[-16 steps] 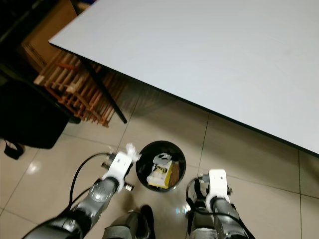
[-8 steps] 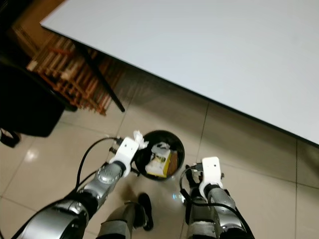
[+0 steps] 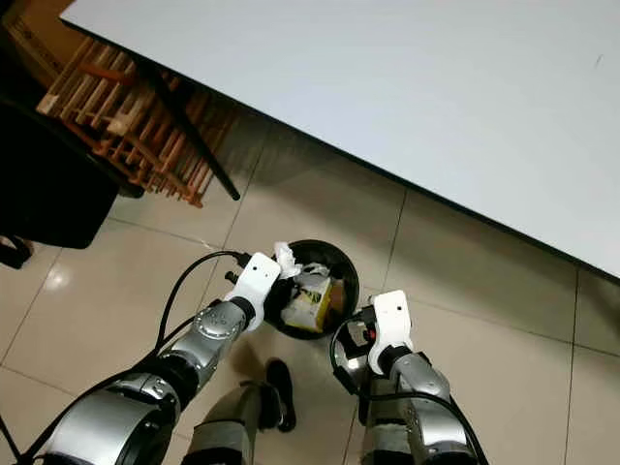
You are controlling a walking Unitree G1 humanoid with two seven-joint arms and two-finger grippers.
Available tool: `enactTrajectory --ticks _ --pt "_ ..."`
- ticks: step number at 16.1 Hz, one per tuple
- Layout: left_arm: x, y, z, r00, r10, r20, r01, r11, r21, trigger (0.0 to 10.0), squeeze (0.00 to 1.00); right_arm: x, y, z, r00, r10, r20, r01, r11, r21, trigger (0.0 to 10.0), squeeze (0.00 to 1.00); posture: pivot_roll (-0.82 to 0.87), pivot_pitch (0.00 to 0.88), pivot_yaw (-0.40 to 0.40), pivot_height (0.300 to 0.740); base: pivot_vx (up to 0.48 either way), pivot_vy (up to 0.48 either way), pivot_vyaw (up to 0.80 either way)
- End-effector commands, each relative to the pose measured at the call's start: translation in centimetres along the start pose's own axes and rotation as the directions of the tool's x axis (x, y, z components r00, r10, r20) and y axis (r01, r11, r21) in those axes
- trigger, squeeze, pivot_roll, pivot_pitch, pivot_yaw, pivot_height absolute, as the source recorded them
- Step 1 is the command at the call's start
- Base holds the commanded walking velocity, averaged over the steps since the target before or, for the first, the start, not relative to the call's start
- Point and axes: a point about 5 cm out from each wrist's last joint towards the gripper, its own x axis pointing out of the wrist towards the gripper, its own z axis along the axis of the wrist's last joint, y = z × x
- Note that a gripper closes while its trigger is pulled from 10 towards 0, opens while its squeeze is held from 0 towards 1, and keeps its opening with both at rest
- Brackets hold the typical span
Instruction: Picking trash to rubbish bin
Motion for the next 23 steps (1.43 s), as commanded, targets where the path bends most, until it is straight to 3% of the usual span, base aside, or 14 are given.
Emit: enactTrajectory --ticks 1,2,3,4,12,13,18,21,23 --pt "-0.3 -0.3 -1.3 0.998 -0.017 -0.052 0.017 1.0 -0.011 10.0 0.0 -0.5 0.3 -1.2 0.999 0.012 -0.046 -0.011 0.999 0.032 10.0 0.0 -0.12 0.44 0.121 0.74 0.0 0.0 0.0" --pt "-0.3 -0.3 -1.3 0.998 -0.016 -0.056 0.016 1.0 -0.002 10.0 0.0 -0.6 0.4 -1.2 0.999 0.011 -0.052 -0.009 0.999 0.032 10.0 0.0 -0.12 0.443 0.121 0.74 0.0 0.0 0.0" --pt "-0.3 -0.2 -1.3 0.998 -0.011 -0.062 0.012 1.0 0.006 10.0 0.9 -0.7 0.4 -1.1 0.998 0.011 -0.058 -0.009 0.999 0.034 10.0 0.0 -0.12 0.443 0.121 0.74 0.0 0.0 0.0" --pt "-0.3 -0.3 -1.4 0.998 -0.015 -0.065 0.015 1.0 0.002 10.0 1.0 -0.9 0.4 -1.0 0.998 0.012 -0.064 -0.01 0.999 0.036 10.0 0.0 -0.12 0.447 0.12 0.74 0.0 0.0 0.0" --pt "-0.2 -0.4 -1.1 0.998 -0.029 -0.056 0.028 0.999 -0.027 10.0 1.0 -1.1 0.7 -0.8 0.996 0.014 -0.084 -0.01 0.999 0.042 10.0 0.0 -0.12 0.453 0.119 0.74 0.0 0.0 0.0" --pt "-0.1 -0.4 -0.9 0.998 -0.027 -0.049 0.026 0.999 -0.026 10.0 0.0 -1.1 0.7 -0.8 0.996 0.014 -0.085 -0.01 0.999 0.042 10.0 0.0 -0.12 0.452 0.121 0.74 0.0 0.0 0.0" --pt "-0.7 1.2 -2.0 0.991 0.101 -0.092 -0.102 0.995 -0.011 10.0 0.0 -0.9 0.3 -0.8 0.996 -0.012 -0.088 0.014 1.0 0.022 10.0 0.0 -0.09 0.436 0.132 0.74 0.0 0.0 0.0" --pt "-3.1 4.6 -5.6 0.929 0.328 -0.171 -0.339 0.94 -0.039 10.0 0.0 -0.8 -2.3 -1.1 0.98 -0.173 -0.101 0.169 0.985 -0.044 10.0 0.0 -0.06 0.41 0.143 0.74 0.0 0.0 0.0" --pt "-4.1 5.5 -6.8 0.902 0.387 -0.194 -0.403 0.914 -0.049 10.0 0.0 -0.7 -3.5 -1.3 0.961 -0.256 -0.106 0.246 0.964 -0.096 10.0 0.0 -0.04 0.392 0.148 0.74 0.0 0.0 0.0"
